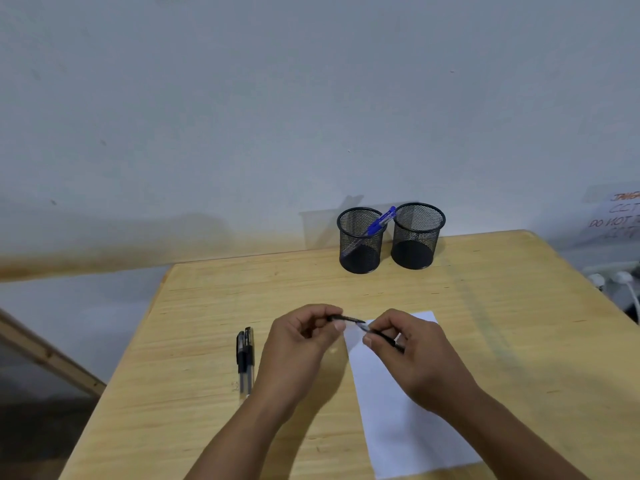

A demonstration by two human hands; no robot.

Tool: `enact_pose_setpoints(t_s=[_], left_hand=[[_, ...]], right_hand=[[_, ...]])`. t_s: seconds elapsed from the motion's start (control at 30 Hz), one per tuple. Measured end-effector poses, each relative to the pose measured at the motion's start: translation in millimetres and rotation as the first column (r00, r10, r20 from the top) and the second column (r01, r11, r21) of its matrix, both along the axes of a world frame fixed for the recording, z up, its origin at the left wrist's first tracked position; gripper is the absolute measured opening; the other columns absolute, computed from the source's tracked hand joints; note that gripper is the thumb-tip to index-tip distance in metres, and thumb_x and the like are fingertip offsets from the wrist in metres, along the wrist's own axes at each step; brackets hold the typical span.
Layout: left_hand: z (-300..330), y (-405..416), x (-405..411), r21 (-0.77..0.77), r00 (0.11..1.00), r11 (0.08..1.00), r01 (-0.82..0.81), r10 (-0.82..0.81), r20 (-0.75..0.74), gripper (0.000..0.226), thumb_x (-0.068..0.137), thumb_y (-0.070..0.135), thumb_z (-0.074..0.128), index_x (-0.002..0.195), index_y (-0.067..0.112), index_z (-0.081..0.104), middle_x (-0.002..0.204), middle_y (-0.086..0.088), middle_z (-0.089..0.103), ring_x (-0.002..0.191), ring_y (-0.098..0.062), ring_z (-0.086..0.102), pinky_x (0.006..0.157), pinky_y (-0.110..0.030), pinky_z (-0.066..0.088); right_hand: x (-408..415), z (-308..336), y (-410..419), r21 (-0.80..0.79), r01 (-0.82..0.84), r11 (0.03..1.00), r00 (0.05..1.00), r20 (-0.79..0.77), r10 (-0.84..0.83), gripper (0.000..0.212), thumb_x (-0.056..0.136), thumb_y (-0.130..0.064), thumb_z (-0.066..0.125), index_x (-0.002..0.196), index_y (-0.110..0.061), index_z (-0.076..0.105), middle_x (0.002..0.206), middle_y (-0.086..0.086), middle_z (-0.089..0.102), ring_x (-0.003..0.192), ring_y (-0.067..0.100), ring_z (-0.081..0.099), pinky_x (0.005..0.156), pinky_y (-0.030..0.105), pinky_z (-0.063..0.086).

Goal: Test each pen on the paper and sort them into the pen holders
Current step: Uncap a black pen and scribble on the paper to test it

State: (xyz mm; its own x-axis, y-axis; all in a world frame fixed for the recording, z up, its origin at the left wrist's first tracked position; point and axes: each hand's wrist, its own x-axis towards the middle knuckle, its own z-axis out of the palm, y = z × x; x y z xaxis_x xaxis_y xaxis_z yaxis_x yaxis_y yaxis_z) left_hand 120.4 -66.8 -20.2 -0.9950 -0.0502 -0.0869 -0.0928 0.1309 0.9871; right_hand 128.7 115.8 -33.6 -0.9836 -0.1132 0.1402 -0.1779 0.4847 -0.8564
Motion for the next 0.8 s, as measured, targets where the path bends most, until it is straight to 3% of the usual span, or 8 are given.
enact_pose_setpoints(t_s=[0.1,0.17,0.23,0.37,0.53,0.67,0.73,0.8], left_hand=[[-4.5,-9.0,-11.4,-0.138,0.990,0.981,-0.140,0.134,-0.052,0.014,0.085,0.021,0.074,0.094,0.032,0.077,0.085,0.011,0.075,0.080,-0.007,0.067,0.063,-0.007,0.045],[-7.8,-14.0,-17.8,-0.291,0.986,0.943,-0.163,0.143,-0.087,0.017,0.086,0.024,0.073,0.099,0.034,0.076,0.083,0.018,0.073,0.075,0.003,0.063,0.059,-0.003,0.039],[-12.7,-18.6,-22.7,-0.420,0.990,0.898,-0.132,0.103,-0.091,0.019,0.087,0.028,0.071,0.103,0.037,0.073,0.082,0.020,0.072,0.072,0.004,0.062,0.059,-0.003,0.038],[-20.7,-25.2,-32.6,-0.641,0.997,0.766,-0.055,0.073,0.001,0.012,0.088,0.042,0.064,0.098,0.044,0.070,0.084,0.027,0.069,0.076,0.004,0.062,0.063,-0.016,0.038],[-16.7,-24.2,-40.2,-0.719,0.996,0.694,0.033,0.040,0.084,0.025,0.094,0.039,0.052,0.112,0.043,0.068,0.088,0.026,0.064,0.067,0.007,0.056,0.055,-0.012,0.029],[-16.2,-21.1,-38.2,-0.758,0.997,0.650,0.049,0.012,0.075,0.034,0.095,0.034,0.047,0.123,0.043,0.064,0.115,0.018,0.064,0.093,-0.004,0.057,0.058,-0.014,0.027],[-20.2,-20.7,-34.1,-0.795,0.999,0.606,0.014,0.016,0.030,0.036,0.095,0.037,0.047,0.128,0.042,0.060,0.125,0.017,0.058,0.111,-0.012,0.053,0.069,-0.023,0.030],[-25.4,-17.2,-26.4,-0.822,0.996,0.567,-0.054,-0.027,-0.084,0.041,0.090,0.039,0.047,0.130,0.039,0.059,0.126,0.014,0.056,0.114,-0.018,0.048,0.081,-0.030,0.035]], right_hand=[[0.9,-3.7,5.3,-0.073,0.071,0.995,0.992,0.110,-0.062,0.018,0.095,-0.011,0.057,0.097,-0.024,0.068,0.073,-0.003,0.067,0.052,0.007,0.051,0.051,0.016,0.043],[1.5,-6.3,9.4,-0.172,0.127,0.977,0.972,0.219,-0.088,0.029,0.095,-0.004,0.053,0.107,-0.026,0.067,0.084,-0.002,0.071,0.066,0.014,0.065,0.064,0.021,0.057],[2.8,-8.2,11.9,-0.247,0.176,0.953,0.954,0.281,-0.104,0.036,0.094,-0.003,0.058,0.113,-0.032,0.064,0.084,0.000,0.073,0.071,0.018,0.071,0.072,0.029,0.061],[5.3,-10.8,15.1,-0.274,0.287,0.918,0.929,0.313,-0.197,0.028,0.090,-0.003,0.064,0.109,-0.021,0.074,0.077,0.002,0.073,0.068,0.020,0.072,0.071,0.031,0.063],[6.2,-10.2,14.3,-0.291,0.317,0.903,0.918,0.333,-0.215,0.033,0.092,-0.003,0.058,0.101,-0.030,0.076,0.077,0.004,0.074,0.062,0.018,0.069,0.074,0.042,0.063],[5.6,-7.6,13.9,-0.319,0.333,0.888,0.919,0.322,-0.229,0.031,0.093,-0.006,0.057,0.098,-0.030,0.076,0.082,0.003,0.075,0.066,0.020,0.074,0.077,0.042,0.062],[6.9,-6.5,15.2,-0.376,0.329,0.866,0.922,0.328,-0.208,0.030,0.096,-0.007,0.055,0.100,-0.027,0.076,0.089,0.003,0.077,0.076,0.020,0.076,0.080,0.040,0.062],[7.0,-4.8,17.9,-0.480,0.327,0.814,0.922,0.350,-0.165,0.030,0.096,-0.005,0.054,0.099,-0.023,0.078,0.094,0.006,0.077,0.086,0.022,0.076,0.083,0.038,0.060]])
